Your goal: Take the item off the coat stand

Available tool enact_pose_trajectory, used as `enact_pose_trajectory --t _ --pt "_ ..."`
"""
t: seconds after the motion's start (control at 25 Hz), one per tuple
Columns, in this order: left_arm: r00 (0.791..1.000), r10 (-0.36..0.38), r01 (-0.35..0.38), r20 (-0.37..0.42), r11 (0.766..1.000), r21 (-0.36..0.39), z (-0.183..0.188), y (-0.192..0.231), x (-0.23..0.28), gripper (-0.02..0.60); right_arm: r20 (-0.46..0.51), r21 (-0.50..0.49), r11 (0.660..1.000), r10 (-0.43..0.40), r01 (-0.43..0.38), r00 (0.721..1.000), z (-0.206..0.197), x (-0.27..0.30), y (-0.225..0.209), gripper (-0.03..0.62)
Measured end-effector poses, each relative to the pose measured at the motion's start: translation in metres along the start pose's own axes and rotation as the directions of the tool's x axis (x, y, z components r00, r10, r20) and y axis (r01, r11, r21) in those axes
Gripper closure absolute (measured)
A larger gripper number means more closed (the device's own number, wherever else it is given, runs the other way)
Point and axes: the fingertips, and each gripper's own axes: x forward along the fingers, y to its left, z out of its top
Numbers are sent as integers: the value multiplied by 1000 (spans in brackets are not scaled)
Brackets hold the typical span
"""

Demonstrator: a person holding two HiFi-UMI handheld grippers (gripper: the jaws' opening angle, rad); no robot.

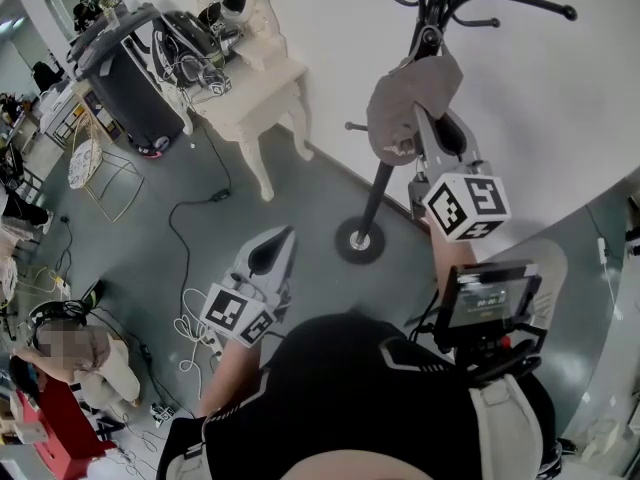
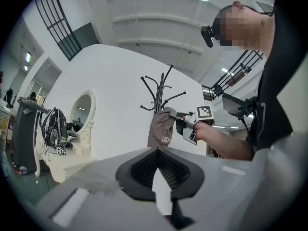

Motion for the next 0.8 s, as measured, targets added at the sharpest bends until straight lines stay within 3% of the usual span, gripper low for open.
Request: enact_pose_trajectory --t 0.8 --pt "999 -49 49 -13 999 -15 -2 -10 -11 571 71 -46 995 94 -91 993 54 -37 44 510"
